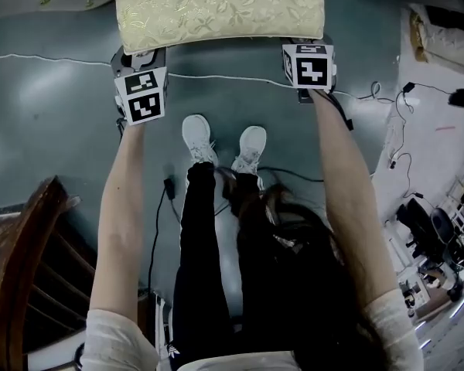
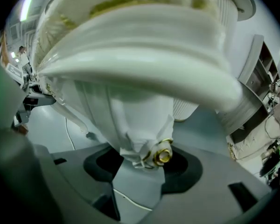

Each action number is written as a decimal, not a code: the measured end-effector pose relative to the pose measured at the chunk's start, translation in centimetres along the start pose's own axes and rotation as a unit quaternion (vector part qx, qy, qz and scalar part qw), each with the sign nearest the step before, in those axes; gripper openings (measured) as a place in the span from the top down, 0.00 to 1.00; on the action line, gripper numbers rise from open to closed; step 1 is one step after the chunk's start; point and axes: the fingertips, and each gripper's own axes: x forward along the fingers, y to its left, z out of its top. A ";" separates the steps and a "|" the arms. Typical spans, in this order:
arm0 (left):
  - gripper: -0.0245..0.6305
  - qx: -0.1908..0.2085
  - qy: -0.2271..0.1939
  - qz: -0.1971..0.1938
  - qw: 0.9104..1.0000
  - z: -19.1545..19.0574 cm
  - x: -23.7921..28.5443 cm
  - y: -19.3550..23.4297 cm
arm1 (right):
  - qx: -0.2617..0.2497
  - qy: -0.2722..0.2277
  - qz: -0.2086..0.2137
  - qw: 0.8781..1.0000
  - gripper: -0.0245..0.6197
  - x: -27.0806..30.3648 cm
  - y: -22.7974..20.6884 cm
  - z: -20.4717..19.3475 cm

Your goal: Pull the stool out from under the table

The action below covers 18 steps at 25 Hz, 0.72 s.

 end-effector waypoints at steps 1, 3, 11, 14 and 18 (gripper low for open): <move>0.55 0.000 -0.004 0.001 1.000 -0.3 -0.5 -0.2 | -0.001 0.001 0.001 1.000 0.57 -0.3 0.2 -0.5; 0.55 -0.002 -0.005 0.001 1.000 -1.1 -1.4 -1.0 | -0.004 0.004 0.003 1.000 0.57 -1.1 0.3 -1.6; 0.55 -0.013 0.026 0.001 1.000 -7.4 -6.7 -5.1 | -0.016 0.022 0.005 1.000 0.57 -5.1 2.0 -8.9; 0.55 -0.009 0.035 -0.001 0.999 -9.2 -8.3 -5.8 | -0.014 0.025 0.009 1.000 0.57 -6.3 3.0 -11.1; 0.55 -0.002 0.066 -0.006 0.998 -8.9 -8.7 -5.4 | -0.018 0.038 0.019 0.999 0.58 -7.3 3.6 -11.3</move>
